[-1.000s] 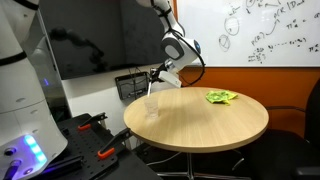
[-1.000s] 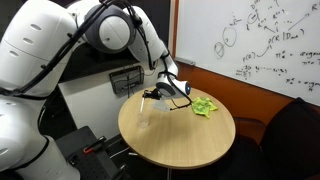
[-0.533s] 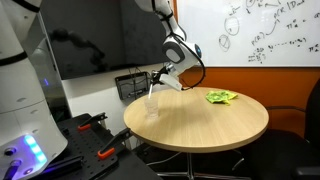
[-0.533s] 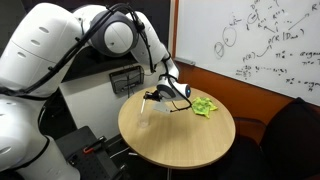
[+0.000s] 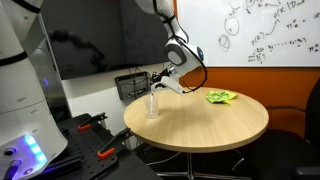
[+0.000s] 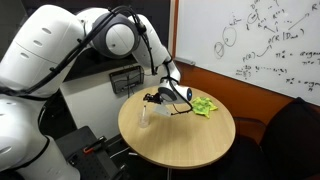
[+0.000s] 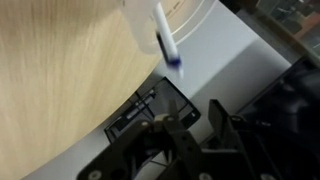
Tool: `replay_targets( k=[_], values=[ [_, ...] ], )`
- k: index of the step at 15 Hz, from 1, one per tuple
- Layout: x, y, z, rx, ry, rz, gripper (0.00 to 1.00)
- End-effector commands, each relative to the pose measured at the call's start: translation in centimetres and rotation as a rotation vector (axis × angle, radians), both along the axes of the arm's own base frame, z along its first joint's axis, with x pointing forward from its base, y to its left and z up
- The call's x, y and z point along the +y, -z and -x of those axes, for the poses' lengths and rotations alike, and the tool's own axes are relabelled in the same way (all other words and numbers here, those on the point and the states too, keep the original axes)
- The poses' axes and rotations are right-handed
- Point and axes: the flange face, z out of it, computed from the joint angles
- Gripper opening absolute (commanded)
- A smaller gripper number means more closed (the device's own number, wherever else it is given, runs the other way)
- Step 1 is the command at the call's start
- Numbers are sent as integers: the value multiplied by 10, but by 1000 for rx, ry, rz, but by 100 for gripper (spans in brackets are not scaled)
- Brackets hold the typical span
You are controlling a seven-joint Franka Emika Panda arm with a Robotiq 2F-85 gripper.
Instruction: Put the pen in the cup
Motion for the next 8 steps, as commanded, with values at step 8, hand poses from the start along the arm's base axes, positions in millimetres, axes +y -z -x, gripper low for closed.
replay_targets(
  k=[8],
  values=[
    [15,-34,-1,65,23,144,100]
  ],
)
